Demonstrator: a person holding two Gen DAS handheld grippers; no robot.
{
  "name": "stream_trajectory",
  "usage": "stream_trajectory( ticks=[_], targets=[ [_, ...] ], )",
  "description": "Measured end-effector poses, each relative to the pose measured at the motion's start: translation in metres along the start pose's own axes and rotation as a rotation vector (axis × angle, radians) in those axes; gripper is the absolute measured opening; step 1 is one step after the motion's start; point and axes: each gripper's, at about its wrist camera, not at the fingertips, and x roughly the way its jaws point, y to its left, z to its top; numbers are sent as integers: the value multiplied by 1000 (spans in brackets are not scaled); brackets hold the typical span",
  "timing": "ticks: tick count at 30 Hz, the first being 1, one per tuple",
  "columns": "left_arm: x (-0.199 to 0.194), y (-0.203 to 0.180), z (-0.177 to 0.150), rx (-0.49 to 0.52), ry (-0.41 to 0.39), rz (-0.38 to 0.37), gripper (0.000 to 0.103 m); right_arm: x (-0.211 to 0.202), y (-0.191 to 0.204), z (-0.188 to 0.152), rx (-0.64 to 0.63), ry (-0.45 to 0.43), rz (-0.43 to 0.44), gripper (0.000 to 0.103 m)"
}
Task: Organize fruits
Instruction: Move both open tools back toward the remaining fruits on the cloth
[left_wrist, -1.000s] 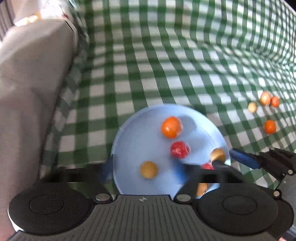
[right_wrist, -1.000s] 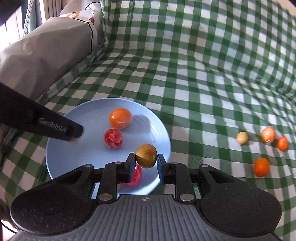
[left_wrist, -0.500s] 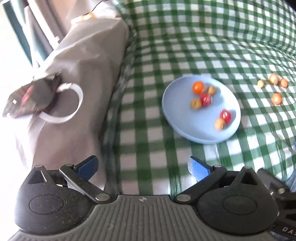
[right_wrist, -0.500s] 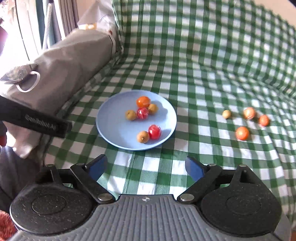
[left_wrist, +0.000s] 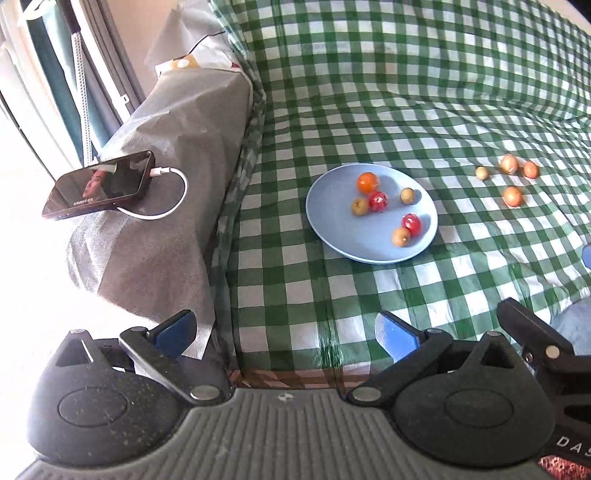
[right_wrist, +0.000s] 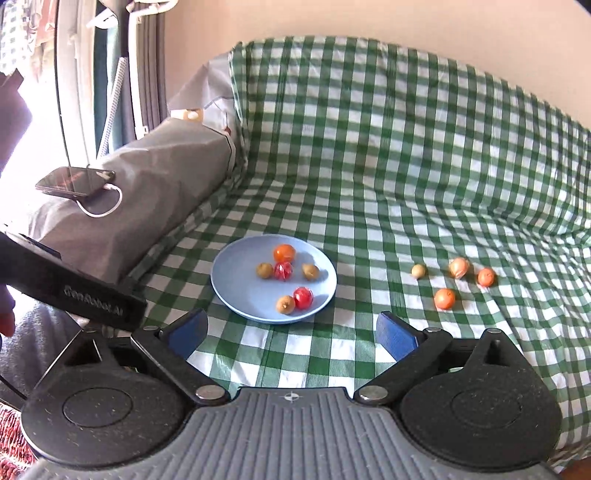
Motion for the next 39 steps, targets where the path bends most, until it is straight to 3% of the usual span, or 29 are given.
stream_trajectory(
  ticks=[18, 32, 39],
  targets=[
    [-6, 0, -4, 3, -11, -15, 103, -19, -1, -3, -4, -15, -9, 99],
    [10, -4, -1, 22, 32, -8, 103, 3, -6, -6, 15, 40, 14, 99],
    [24, -17, 11, 51, 71, 6, 103, 17, -22, -7, 89, 54, 4, 99]
  ],
)
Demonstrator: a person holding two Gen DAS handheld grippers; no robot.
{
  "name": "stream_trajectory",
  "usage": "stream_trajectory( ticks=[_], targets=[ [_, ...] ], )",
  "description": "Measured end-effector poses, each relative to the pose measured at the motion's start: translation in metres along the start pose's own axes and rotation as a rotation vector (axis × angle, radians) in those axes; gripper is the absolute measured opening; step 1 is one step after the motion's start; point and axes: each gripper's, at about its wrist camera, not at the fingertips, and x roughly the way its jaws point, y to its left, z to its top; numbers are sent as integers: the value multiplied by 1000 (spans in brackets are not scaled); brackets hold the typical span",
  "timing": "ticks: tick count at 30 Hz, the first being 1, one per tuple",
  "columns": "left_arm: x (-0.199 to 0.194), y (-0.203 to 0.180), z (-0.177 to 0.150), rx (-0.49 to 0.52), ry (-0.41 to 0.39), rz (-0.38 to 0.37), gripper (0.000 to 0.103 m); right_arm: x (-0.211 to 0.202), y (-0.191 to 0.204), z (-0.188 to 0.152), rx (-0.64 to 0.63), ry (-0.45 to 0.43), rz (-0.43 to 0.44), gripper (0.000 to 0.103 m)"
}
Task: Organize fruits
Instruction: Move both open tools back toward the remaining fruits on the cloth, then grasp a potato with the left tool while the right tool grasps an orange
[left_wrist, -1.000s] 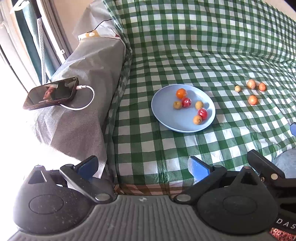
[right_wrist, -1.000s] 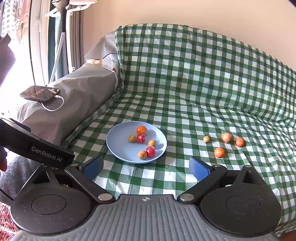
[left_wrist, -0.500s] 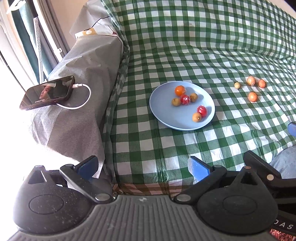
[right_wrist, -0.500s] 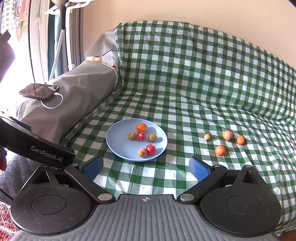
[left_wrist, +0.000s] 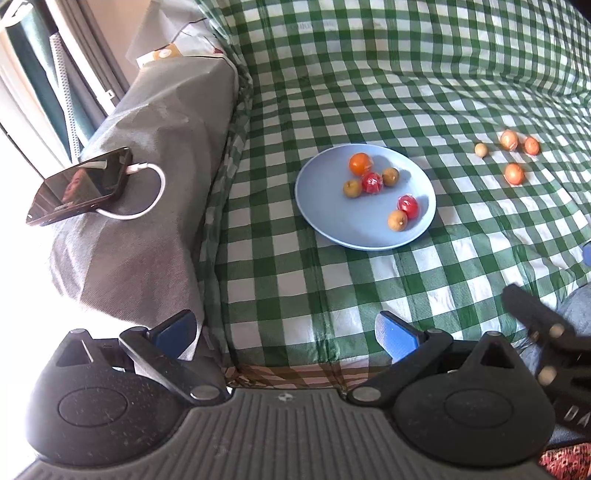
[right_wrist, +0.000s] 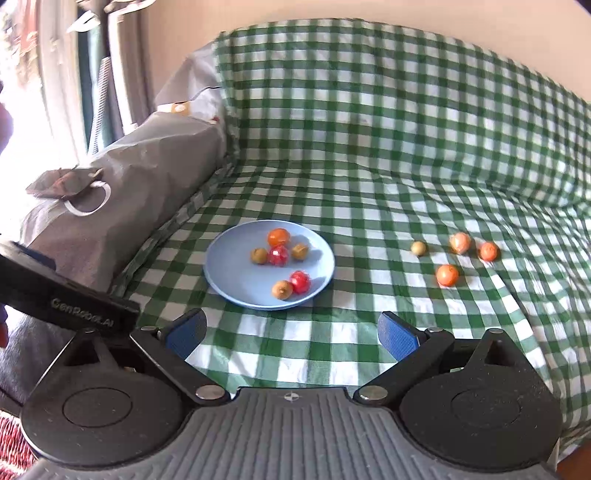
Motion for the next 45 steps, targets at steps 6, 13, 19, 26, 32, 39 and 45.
stream_trajectory(
  ticks=[6, 13, 19, 26, 32, 39, 45],
  targets=[
    [9, -29, 30, 42, -10, -24, 103, 12, -42, 3, 119, -24, -98, 99],
    [37, -86, 92, 100, -29, -90, 103, 41, -119, 7, 294, -16, -266, 99],
    [87, -150, 150, 187, -71, -126, 103, 88, -189, 8, 391, -11, -380, 99],
    [173, -226, 198, 279, -56, -176, 103, 178, -267, 20, 447, -69, -541, 99],
    [229, -270, 226, 318, -18, -201, 103, 283, -318, 34, 485, 17, -571, 99],
    [255, -296, 237, 362, -52, -236, 103, 330, -335, 33, 390, 1, -567, 102],
    [257, -298, 240, 337, -40, -301, 103, 335, -340, 35, 378, -1, -571, 102]
  ],
)
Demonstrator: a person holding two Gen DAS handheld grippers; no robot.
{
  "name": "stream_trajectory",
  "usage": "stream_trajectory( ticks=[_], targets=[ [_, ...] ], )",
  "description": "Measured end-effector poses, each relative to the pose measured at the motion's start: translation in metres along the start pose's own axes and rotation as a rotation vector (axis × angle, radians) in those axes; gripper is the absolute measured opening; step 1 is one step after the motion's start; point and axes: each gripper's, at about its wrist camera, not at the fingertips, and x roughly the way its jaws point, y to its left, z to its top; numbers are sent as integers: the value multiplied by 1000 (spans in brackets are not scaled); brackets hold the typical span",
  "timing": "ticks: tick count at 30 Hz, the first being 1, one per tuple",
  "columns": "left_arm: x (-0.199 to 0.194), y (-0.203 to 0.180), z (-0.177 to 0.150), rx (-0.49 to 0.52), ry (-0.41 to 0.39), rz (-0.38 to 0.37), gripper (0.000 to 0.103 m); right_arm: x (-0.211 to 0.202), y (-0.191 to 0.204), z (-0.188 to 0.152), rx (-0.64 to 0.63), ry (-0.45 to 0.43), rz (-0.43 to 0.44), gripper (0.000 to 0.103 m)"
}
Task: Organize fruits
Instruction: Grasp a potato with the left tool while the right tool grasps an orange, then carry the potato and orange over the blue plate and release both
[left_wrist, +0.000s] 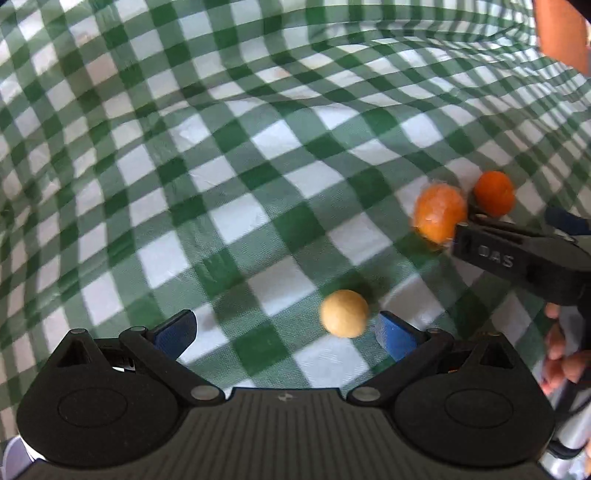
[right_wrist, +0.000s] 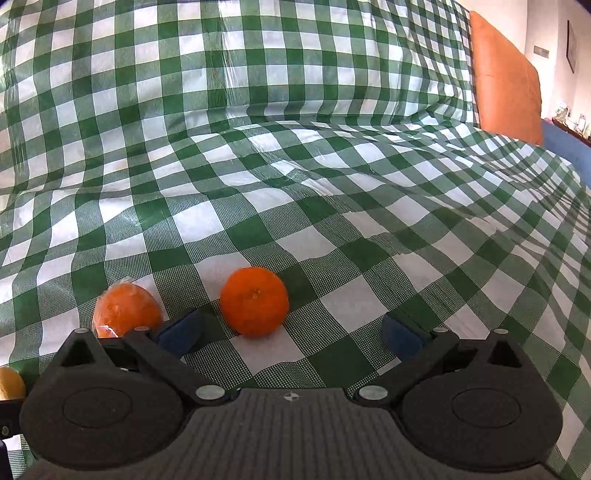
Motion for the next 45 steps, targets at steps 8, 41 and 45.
stream_trajectory(
  ticks=[8, 41, 45],
  targets=[
    [-14, -17, -3, 82, -54, -104, 28, -19, 2, 0, -23, -39, 22, 36],
    [-368, 85, -267, -195, -177, 88, 28, -431, -11, -71, -205, -207, 486, 36],
    [-383, 88, -292, -224, -197, 100, 28, -458, 4, -77, -231, -190, 541, 36]
  ],
)
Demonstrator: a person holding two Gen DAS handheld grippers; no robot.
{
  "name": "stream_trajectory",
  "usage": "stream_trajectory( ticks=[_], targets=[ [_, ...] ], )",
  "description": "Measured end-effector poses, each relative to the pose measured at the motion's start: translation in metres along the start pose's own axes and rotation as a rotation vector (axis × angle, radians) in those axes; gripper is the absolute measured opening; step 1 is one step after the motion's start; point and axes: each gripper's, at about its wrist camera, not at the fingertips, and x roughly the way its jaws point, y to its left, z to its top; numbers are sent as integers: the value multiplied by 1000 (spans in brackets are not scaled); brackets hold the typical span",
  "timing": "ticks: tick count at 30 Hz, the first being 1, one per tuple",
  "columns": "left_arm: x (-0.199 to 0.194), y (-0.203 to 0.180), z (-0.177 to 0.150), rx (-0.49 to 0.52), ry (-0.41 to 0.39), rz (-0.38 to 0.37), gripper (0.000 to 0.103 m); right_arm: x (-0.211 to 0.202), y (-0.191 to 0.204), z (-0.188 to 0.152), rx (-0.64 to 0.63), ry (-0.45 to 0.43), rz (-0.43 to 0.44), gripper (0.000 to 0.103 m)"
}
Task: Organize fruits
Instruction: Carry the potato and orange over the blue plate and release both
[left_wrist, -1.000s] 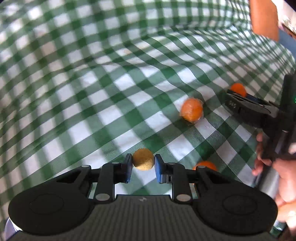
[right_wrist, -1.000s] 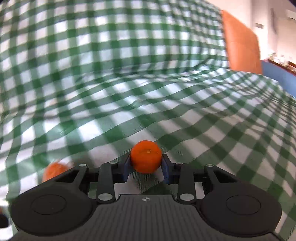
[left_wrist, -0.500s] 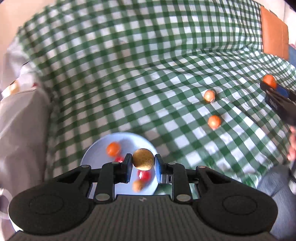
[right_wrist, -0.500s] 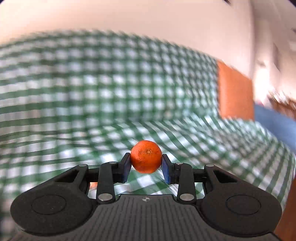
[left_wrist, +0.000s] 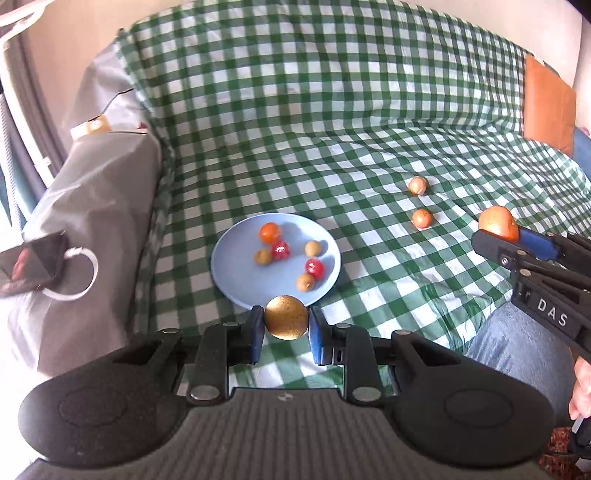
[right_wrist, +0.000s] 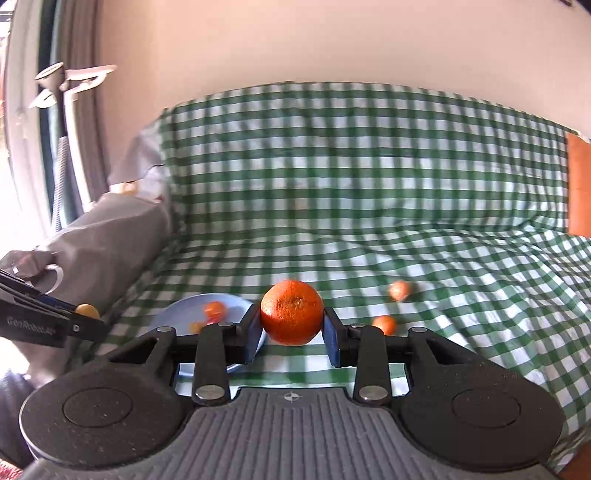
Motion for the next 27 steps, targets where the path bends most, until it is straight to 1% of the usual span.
stream_trajectory(
  ticks=[5, 12, 17, 27],
  targets=[
    [-15, 10, -16, -18, -20, 8, 28, -12, 22, 4, -3, 10, 31, 36],
    [-25, 25, -24, -58, -40, -3, 28, -24, 48, 1, -77, 0, 45, 36],
    [-25, 28, -25, -62, -41, -5, 28, -27, 55, 1, -95, -2, 32, 36],
    [-15, 34, -21, -64, -32, 4, 28, -14, 56, 0, -94, 35, 25, 36]
  ],
)
